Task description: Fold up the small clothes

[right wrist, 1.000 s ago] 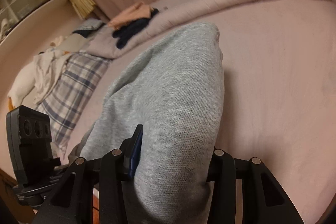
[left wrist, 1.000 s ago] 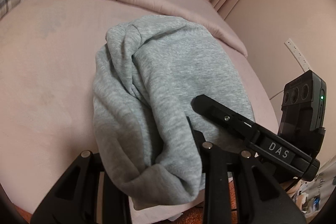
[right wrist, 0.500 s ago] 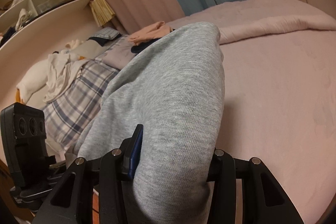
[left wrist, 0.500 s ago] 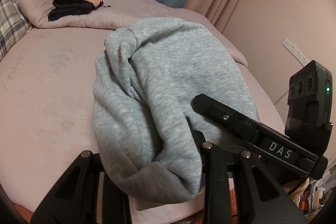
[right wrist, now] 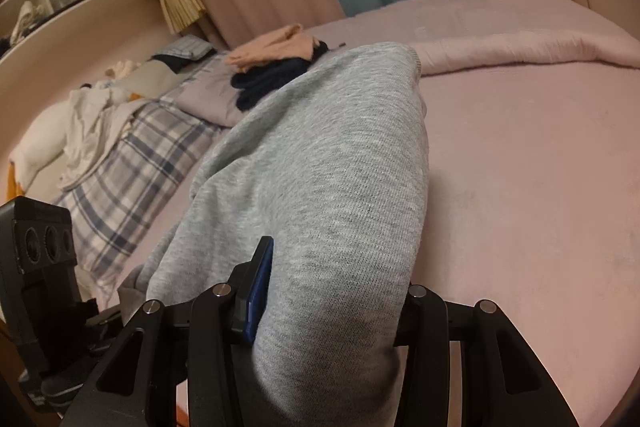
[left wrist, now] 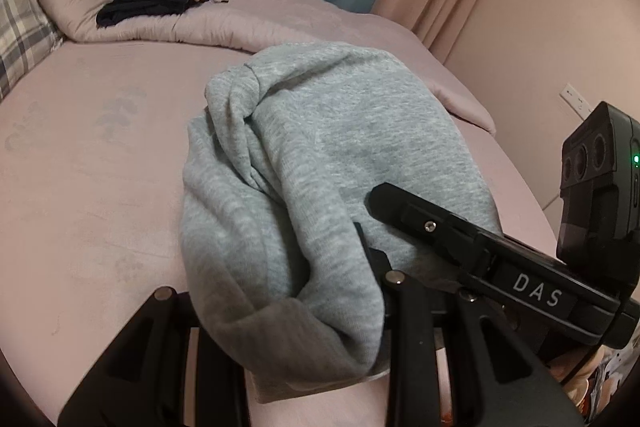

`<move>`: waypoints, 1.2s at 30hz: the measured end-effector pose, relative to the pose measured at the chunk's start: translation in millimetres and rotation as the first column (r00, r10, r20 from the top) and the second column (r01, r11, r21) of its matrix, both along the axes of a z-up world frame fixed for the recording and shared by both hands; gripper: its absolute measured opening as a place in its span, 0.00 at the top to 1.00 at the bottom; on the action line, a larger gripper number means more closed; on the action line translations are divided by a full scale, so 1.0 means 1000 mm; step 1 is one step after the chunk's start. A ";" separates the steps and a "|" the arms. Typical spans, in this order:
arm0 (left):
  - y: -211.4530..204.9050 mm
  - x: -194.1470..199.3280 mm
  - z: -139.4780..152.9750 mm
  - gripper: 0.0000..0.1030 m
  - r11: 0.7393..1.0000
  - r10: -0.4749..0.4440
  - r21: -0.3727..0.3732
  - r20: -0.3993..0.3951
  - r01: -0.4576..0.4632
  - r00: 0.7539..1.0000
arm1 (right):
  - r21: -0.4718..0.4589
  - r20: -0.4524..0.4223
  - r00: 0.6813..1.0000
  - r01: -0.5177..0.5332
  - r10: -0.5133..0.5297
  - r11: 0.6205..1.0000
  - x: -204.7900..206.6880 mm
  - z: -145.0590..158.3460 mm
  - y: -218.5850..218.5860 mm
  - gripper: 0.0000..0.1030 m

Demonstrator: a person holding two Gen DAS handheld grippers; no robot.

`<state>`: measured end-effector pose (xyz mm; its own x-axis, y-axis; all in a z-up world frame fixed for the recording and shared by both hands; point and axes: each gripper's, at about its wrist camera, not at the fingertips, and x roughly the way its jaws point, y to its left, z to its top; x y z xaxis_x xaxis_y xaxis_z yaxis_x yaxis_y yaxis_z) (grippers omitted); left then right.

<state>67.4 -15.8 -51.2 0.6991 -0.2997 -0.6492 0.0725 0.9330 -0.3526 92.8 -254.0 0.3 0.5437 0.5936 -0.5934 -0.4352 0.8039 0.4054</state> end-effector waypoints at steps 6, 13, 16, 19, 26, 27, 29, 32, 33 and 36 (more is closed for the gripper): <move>0.005 0.024 -0.035 0.72 1.000 0.004 -0.026 -0.055 -0.005 0.999 | -0.032 -0.056 0.998 0.001 -0.003 0.999 0.024 -0.028 0.003 0.55; 0.004 0.041 -0.071 0.72 1.000 0.010 -0.012 -0.144 -0.012 0.990 | -0.085 -0.154 0.988 0.003 -0.016 0.996 0.040 -0.064 0.010 0.55; -0.002 0.044 -0.075 0.71 1.000 0.006 0.024 -0.163 -0.002 0.987 | -0.105 -0.174 0.984 0.010 -0.028 0.994 0.040 -0.070 0.008 0.54; 0.000 0.046 -0.076 0.66 1.000 0.013 0.024 -0.182 -0.009 0.983 | -0.124 -0.215 0.975 0.026 -0.052 0.992 0.042 -0.074 0.005 0.50; 0.009 0.031 -0.054 0.30 0.995 0.039 0.099 -0.193 -0.020 0.980 | -0.172 -0.220 0.969 0.075 -0.112 0.982 0.029 -0.064 -0.009 0.36; 0.009 0.025 -0.045 0.22 0.991 0.049 0.131 -0.171 -0.027 0.984 | -0.183 -0.209 0.970 0.083 -0.121 0.980 0.025 -0.059 -0.011 0.35; 0.012 0.014 -0.029 0.12 0.987 0.065 0.156 -0.120 -0.046 0.991 | -0.197 -0.178 0.974 0.101 -0.137 0.975 0.016 -0.047 -0.016 0.30; 0.017 -0.004 0.003 0.01 0.986 0.081 0.152 -0.037 -0.075 0.996 | -0.207 -0.084 0.985 0.128 -0.148 0.970 -0.003 -0.024 -0.021 0.21; 0.019 -0.007 0.010 0.00 0.986 0.081 0.148 -0.020 -0.077 0.997 | -0.207 -0.057 0.987 0.133 -0.148 0.969 -0.009 -0.016 -0.023 0.17; 0.021 -0.024 0.031 0.00 0.987 0.087 0.131 0.044 -0.092 0.995 | -0.203 0.031 0.988 0.157 -0.154 0.966 -0.030 0.010 -0.028 0.10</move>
<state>43.2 5.4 -20.6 0.7440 -0.1473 -0.6517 -0.0027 0.9747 -0.2234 63.2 -281.9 10.2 0.6290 0.3681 -0.6847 -0.3034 0.9272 0.2198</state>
